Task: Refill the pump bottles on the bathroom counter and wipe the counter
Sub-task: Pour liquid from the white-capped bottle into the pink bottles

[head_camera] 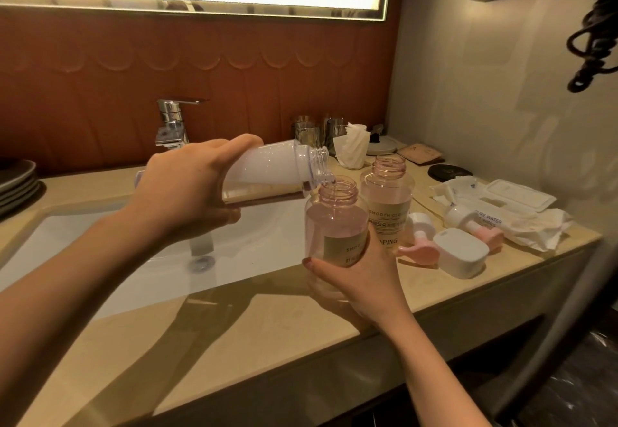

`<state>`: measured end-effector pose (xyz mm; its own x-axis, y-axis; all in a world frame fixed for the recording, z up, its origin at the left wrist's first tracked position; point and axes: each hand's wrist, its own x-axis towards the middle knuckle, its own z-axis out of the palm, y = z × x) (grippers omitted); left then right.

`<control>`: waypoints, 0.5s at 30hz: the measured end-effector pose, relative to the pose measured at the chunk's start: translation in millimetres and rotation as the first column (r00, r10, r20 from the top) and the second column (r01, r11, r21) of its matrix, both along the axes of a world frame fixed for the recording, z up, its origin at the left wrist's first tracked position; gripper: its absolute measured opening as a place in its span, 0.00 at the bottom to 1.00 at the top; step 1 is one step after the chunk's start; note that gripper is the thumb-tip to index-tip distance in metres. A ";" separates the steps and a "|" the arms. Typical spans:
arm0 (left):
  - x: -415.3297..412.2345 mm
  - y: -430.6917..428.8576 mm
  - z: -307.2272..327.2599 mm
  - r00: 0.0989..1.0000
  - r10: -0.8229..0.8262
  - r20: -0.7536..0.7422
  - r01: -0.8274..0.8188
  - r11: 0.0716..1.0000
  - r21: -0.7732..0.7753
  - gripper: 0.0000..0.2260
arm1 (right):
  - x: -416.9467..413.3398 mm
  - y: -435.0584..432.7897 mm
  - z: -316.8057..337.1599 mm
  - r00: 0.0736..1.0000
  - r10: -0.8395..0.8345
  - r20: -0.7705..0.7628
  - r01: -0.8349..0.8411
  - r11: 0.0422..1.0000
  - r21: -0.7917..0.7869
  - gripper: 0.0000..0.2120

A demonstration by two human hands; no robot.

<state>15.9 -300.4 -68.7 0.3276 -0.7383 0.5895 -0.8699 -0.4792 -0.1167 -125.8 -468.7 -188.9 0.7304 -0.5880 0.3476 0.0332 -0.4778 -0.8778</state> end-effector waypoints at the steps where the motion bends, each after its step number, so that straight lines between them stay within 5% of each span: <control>1: -0.2 -0.2 -0.3 1.000 0.001 0.000 -0.001 1.000 0.002 0.35 | 0.0 -0.1 0.1 1.000 0.001 0.000 -0.001 1.000 -0.001 0.45; 15: -2.8 0.1 3.4 0.999 0.024 0.038 -0.025 0.999 0.020 0.35 | -0.5 -0.4 0.6 1.000 0.003 0.022 -0.003 1.000 0.006 0.46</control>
